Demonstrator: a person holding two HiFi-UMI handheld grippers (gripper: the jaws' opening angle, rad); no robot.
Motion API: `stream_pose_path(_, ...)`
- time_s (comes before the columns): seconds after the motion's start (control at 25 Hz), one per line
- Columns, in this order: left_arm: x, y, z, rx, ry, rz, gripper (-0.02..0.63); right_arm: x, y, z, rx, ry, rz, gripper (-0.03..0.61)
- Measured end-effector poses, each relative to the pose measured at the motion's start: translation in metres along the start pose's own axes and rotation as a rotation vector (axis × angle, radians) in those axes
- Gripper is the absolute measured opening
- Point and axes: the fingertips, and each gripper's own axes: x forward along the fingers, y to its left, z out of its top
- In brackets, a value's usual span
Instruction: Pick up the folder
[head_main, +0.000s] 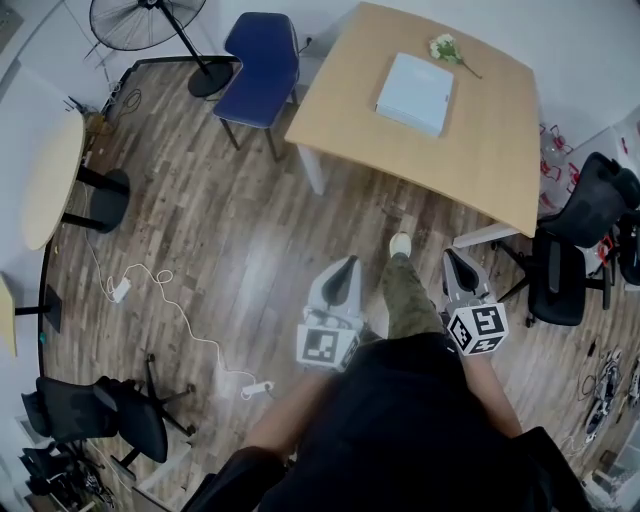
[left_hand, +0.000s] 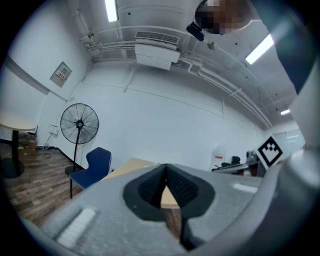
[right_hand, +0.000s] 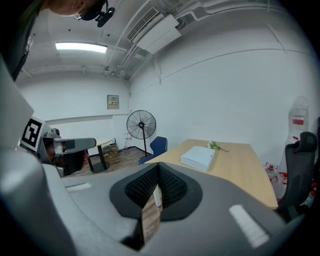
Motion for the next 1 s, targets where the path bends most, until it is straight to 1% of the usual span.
stream_pose_path(0.12,0.010,-0.001,0.002,-0.006,-0.009,-0.017,0.002,0.005,-0.003,0.005,-0.003,-0.009,0.003,0.000)
stream_pose_path(0.28,0.031,0.009,0.000,0.020,0.007,-0.009,0.002,0.031,-0.011,0.008,0.005,-0.024,0.031,0.000)
stream_pose_path(0.4,0.068,0.017,-0.002,0.026,0.020,-0.005,0.002,0.061,-0.031,0.012,-0.007,-0.037,0.075,0.000)
stream_pose_path(0.52,0.120,0.023,-0.009,-0.001,0.043,-0.007,0.002,0.097,-0.056,0.019,0.017,-0.047,0.136,0.000)
stream_pose_path(0.64,0.181,0.027,-0.014,0.000,0.079,-0.030,0.002,0.133,-0.093,0.034,0.031,-0.051,0.153,0.000)
stream_pose_path(0.72,0.220,0.034,-0.016,0.016,0.104,-0.039,0.002,0.156,-0.125,0.045,0.053,-0.048,0.138,0.000)
stream_pose_path(0.84,0.284,0.042,-0.011,0.026,0.115,-0.038,0.002,0.186,-0.182,0.055,0.089,-0.024,0.103,0.000)
stream_pose_path(1.0,0.360,0.041,-0.003,0.031,0.148,-0.053,0.002,0.215,-0.250,0.064,0.129,0.003,0.064,0.000)
